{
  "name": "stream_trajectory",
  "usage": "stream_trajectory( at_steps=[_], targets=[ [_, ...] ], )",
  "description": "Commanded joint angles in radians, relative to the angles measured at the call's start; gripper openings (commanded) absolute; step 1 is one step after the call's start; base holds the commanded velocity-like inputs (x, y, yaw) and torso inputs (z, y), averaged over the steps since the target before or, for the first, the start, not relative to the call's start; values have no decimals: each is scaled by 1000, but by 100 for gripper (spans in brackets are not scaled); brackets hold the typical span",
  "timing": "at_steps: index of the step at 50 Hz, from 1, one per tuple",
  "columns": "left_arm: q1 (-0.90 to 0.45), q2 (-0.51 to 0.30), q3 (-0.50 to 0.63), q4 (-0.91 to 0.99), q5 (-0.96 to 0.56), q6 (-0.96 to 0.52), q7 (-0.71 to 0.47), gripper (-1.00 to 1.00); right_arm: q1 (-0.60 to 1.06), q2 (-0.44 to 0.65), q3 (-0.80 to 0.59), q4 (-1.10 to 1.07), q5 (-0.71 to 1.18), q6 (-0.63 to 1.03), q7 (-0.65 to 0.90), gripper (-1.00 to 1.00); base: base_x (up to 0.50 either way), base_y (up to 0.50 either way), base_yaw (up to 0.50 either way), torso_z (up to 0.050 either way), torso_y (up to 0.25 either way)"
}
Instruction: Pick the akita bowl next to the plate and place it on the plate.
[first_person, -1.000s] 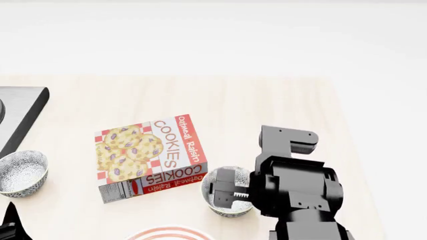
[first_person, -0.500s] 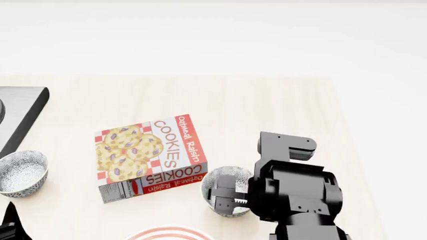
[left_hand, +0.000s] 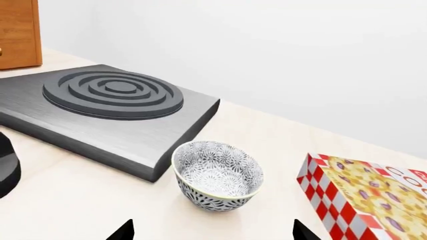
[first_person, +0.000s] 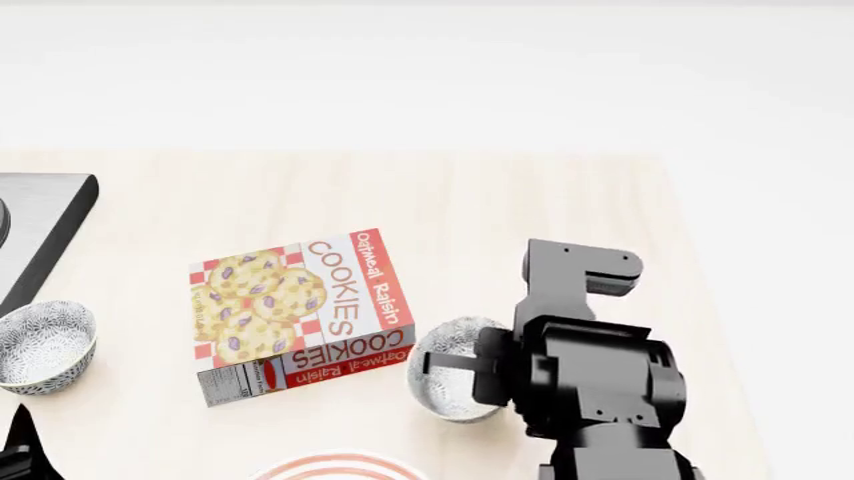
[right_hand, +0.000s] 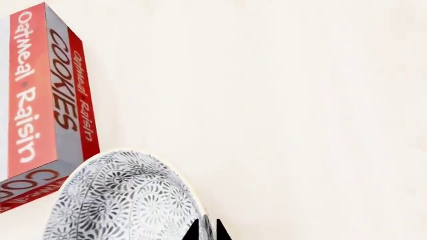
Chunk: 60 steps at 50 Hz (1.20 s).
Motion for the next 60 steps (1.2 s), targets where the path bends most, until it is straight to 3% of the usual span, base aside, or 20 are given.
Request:
stream_trajectory(
  at_steps=[1,9,30,34,40,45,60],
  targets=[
    [2,-2,2,2,-3,1,-4,100,24,3,-46,-8,-23,-82,-16,-100,0,0,0,0,0],
    [2,-3,4,2,-4,3,-5,100,-118,36,-65,-460,9,191,37,-100,0,0,0,0,0],
    [0,-6,10,-5,-6,9,-7,100,-221,45,46,-1212,162,733,133,-100,0,0,0,0,0],
    [-2,-6,11,-8,-6,11,-7,100,-231,48,60,-1275,227,803,149,-100,0,0,0,0,0],
    [0,-8,13,0,-8,6,-13,100,-239,138,54,-1242,770,803,497,-100,0,0,0,0,0],
    [3,-10,14,8,-10,2,-17,100,-254,173,34,-1234,959,800,609,-100,0,0,0,0,0],
    [6,-12,16,8,-13,6,-20,100,-326,193,29,-1182,1142,763,666,-100,0,0,0,0,0]
  ],
)
